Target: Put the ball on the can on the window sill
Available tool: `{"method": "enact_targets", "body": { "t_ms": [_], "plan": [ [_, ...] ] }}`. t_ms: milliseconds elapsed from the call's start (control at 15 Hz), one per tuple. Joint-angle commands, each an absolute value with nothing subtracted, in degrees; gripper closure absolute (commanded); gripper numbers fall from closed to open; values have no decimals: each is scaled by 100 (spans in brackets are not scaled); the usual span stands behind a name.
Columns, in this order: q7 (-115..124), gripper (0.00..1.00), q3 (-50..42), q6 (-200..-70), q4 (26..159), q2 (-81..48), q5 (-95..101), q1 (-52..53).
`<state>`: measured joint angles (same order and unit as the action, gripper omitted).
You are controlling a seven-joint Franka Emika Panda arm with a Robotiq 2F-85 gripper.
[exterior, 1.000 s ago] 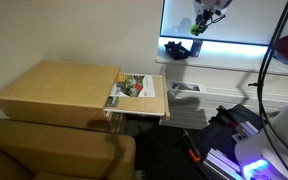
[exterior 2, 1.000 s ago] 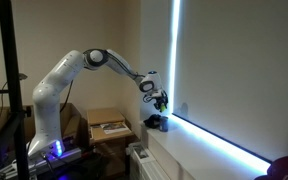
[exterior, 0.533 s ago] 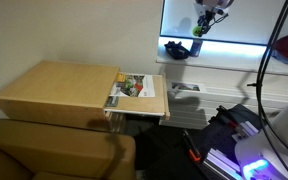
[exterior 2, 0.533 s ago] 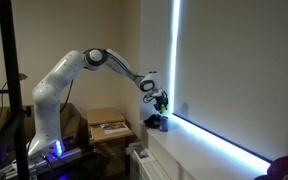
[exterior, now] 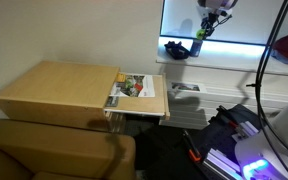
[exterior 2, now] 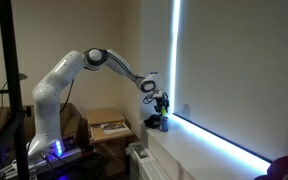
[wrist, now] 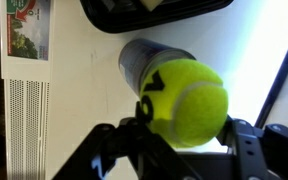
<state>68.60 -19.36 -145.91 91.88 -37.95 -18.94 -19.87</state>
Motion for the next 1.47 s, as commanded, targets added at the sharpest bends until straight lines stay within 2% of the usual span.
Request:
{"method": "enact_targets", "body": {
  "t_ms": [0, 1400],
  "plan": [
    [6939, 62, -1999, -14406, 9231, -3771, -1769, -2026],
    [6931, 62, -1885, -14895, 9193, -4009, -1955, -2114]
  ]
}}
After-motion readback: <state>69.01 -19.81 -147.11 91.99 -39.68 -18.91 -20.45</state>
